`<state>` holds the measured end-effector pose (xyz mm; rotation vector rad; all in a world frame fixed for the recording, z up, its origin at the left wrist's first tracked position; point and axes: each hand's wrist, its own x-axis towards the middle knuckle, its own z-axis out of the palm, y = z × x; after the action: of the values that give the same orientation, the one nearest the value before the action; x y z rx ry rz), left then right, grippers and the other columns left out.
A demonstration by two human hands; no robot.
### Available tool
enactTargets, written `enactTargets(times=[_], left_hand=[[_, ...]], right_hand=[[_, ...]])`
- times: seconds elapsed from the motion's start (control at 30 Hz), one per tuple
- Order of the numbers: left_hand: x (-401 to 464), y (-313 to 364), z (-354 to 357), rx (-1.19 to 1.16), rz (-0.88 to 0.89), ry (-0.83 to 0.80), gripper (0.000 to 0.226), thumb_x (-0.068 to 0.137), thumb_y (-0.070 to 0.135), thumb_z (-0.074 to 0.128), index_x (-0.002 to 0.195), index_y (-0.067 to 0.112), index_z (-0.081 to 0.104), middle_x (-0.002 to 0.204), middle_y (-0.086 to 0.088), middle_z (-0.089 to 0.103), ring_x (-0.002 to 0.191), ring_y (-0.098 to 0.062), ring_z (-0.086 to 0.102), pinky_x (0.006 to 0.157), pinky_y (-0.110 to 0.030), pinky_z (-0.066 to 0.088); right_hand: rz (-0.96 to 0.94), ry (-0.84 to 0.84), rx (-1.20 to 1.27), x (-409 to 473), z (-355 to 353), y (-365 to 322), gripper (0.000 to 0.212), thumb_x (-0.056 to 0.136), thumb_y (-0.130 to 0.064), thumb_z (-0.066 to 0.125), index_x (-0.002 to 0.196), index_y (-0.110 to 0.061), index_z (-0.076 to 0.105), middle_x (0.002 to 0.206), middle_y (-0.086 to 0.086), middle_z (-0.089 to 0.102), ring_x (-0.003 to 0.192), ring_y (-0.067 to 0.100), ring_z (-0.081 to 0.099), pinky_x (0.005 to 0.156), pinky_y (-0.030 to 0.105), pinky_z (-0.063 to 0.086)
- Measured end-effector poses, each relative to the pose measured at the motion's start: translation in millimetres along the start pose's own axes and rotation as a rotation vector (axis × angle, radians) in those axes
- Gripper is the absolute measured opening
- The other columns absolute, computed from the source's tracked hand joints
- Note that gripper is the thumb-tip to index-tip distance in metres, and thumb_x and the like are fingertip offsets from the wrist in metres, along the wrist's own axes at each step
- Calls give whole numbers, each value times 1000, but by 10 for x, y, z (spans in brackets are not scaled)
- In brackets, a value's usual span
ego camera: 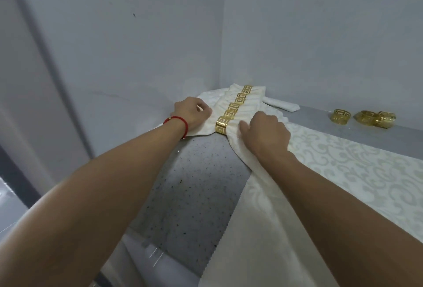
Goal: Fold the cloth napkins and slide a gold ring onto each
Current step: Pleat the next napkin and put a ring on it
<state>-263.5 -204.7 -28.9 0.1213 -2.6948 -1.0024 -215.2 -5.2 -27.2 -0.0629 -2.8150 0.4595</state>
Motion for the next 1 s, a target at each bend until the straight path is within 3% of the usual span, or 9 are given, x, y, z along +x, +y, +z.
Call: enactTargets(times=[0.1, 0.2, 0.37, 0.47, 0.57, 0.63, 0.7, 0.8, 1.0], left_hand=[[-181, 128, 41, 220, 143, 228, 19, 94, 30, 52, 103, 26, 68, 110, -4, 64, 113, -32, 51, 93, -43, 46], [-566, 397, 117, 218, 415, 358, 24, 85, 16, 56, 107, 16, 66, 107, -7, 62, 105, -31, 51, 88, -42, 44], [-1330, 1031, 516, 190, 708, 168, 19, 80, 7, 59, 96, 14, 65, 92, -3, 61, 90, -25, 52, 77, -35, 41], [-1639, 1345, 808, 178, 659, -36, 16, 89, 17, 57, 102, 14, 67, 99, -3, 63, 96, -22, 55, 84, -37, 46], [-1829, 1705, 1117, 306, 558, -148, 31, 97, 34, 49, 84, 12, 66, 91, -4, 64, 92, -24, 56, 82, -38, 45], [-1877, 1832, 1276, 427, 480, -138, 43, 100, 41, 41, 67, 15, 50, 75, -3, 57, 79, -26, 51, 76, -37, 37], [-1874, 1875, 1387, 482, 432, -95, 41, 98, 42, 43, 64, 18, 43, 71, -5, 57, 74, -26, 52, 73, -37, 32], [-1860, 1889, 1458, 476, 385, -45, 24, 93, 37, 55, 77, 19, 58, 78, 1, 62, 82, -24, 60, 75, -37, 35], [-1900, 1983, 1494, 493, 366, -29, 12, 94, 28, 58, 88, 19, 63, 86, 1, 65, 86, -23, 61, 77, -36, 42]], right_hand=[[33, 60, 12, -70, -217, 475, 34, 101, -43, 48, 113, -15, 65, 114, 13, 67, 106, 38, 63, 81, 40, 47], [82, 119, -65, -154, -505, 1200, 31, 100, -40, 50, 107, -16, 68, 108, 17, 70, 101, 41, 65, 82, 44, 53], [396, 114, -247, -452, -1103, 2594, 24, 98, -23, 53, 109, -10, 69, 108, 22, 67, 104, 43, 64, 84, 44, 49], [549, 62, -355, -634, -1369, 3309, 22, 98, -22, 55, 109, -8, 68, 107, 20, 64, 109, 40, 62, 95, 46, 46], [578, 0, -429, -891, -1558, 3826, 21, 99, -21, 53, 109, -9, 66, 114, 18, 65, 111, 38, 62, 100, 46, 44], [541, 15, -442, -993, -1578, 3951, 22, 98, -22, 52, 104, -10, 69, 110, 16, 67, 109, 36, 62, 98, 45, 45], [486, 64, -504, -1060, -1582, 3960, 23, 98, -28, 51, 93, -14, 69, 100, 11, 68, 107, 33, 60, 96, 44, 41], [400, 121, -541, -1114, -1575, 3935, 26, 96, -26, 51, 74, -15, 59, 80, 6, 62, 91, 31, 59, 94, 44, 40], [418, 266, -175, -1171, -1686, 4016, 16, 82, -14, 58, 68, -17, 65, 76, 13, 66, 76, 39, 62, 71, 39, 54]])
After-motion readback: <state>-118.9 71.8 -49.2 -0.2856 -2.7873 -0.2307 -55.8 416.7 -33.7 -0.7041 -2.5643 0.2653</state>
